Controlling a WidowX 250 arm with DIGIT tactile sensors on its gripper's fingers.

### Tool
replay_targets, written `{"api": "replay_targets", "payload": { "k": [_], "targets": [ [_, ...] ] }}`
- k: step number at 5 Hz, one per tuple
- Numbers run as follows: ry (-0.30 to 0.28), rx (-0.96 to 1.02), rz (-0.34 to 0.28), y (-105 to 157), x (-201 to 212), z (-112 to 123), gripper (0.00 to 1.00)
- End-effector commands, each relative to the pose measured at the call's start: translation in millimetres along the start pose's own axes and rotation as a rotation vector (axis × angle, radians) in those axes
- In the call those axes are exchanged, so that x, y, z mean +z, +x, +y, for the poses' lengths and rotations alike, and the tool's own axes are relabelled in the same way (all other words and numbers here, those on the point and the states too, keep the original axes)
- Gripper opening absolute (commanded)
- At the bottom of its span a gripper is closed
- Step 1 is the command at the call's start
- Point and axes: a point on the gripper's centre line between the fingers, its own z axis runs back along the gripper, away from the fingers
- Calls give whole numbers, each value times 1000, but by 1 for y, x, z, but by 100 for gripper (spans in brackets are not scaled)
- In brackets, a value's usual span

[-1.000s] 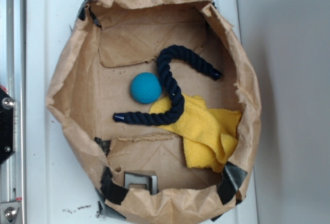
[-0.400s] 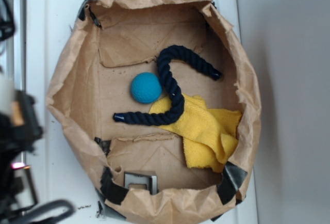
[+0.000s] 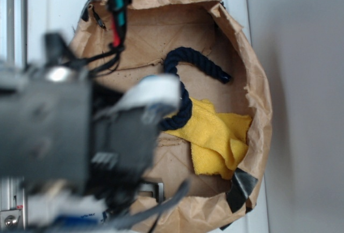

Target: Grab the blue rope.

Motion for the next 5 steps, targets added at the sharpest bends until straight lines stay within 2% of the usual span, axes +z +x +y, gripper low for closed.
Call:
{"api": "replay_targets", "payload": {
  "k": [1, 3, 5],
  "targets": [
    [-105, 167, -14, 61, -18, 33, 100],
    [-144, 157, -15, 84, -46, 34, 100],
    [-126, 120, -37, 93, -57, 33, 100]
  ]
}}
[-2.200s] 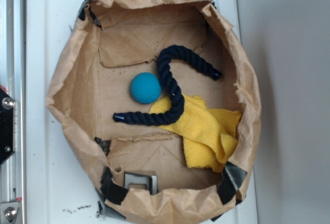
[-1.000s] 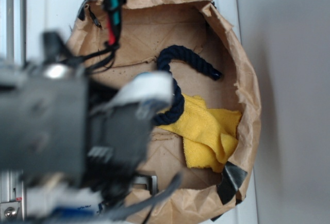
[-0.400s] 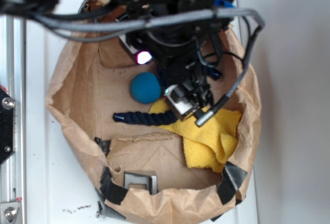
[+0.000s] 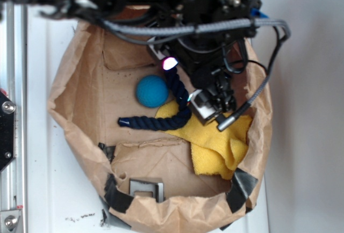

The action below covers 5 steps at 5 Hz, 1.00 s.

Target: Grab the blue rope.

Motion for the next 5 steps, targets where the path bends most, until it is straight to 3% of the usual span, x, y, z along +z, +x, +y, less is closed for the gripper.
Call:
{"api": "replay_targets", "payload": {
  "k": [1, 3, 4, 5],
  "targets": [
    [-17, -24, -68, 11, 15, 4, 100],
    [-17, -24, -68, 11, 15, 4, 100],
    [-68, 55, -224, -22, 45, 17, 100],
    [-119, 181, -267, -36, 51, 15, 100]
  ]
}}
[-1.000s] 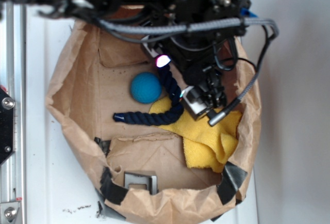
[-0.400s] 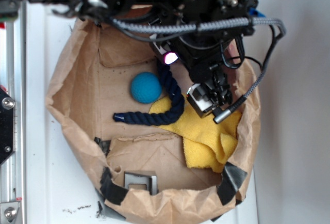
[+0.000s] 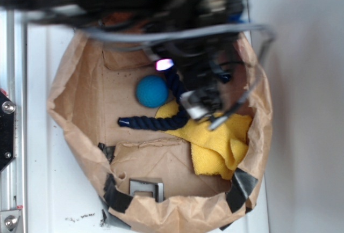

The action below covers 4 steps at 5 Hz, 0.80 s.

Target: Grab the blue rope.

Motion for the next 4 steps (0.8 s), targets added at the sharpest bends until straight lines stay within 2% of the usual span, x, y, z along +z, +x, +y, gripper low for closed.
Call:
{"api": "replay_targets", "payload": {
  "k": [1, 2, 3, 4],
  "targets": [
    [-61, 305, -190, -2, 20, 3, 100],
    [-30, 367, -195, 5, 6, 0, 100],
    [43, 401, -214, 16, -17, 2, 100],
    [83, 423, -214, 25, -30, 9, 100]
  ]
}}
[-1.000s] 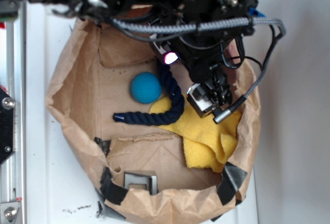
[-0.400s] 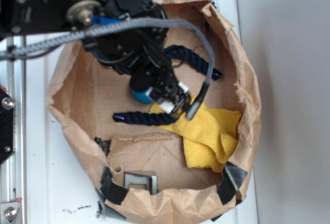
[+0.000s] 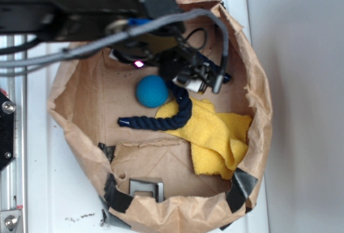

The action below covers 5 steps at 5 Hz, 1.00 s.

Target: Grab the blue rope.

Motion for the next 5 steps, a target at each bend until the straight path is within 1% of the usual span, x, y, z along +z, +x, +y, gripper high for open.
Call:
{"api": "replay_targets", "payload": {
  "k": [1, 2, 3, 4, 5],
  "targets": [
    [-2, -12, -61, 17, -11, -8, 100],
    [6, -10, -52, 16, -15, -8, 100],
    [2, -53, -35, 4, -18, -10, 100],
    [18, -105, 10, -11, -28, -14, 100],
    [42, -130, 27, -21, -35, -17, 100]
  ]
}}
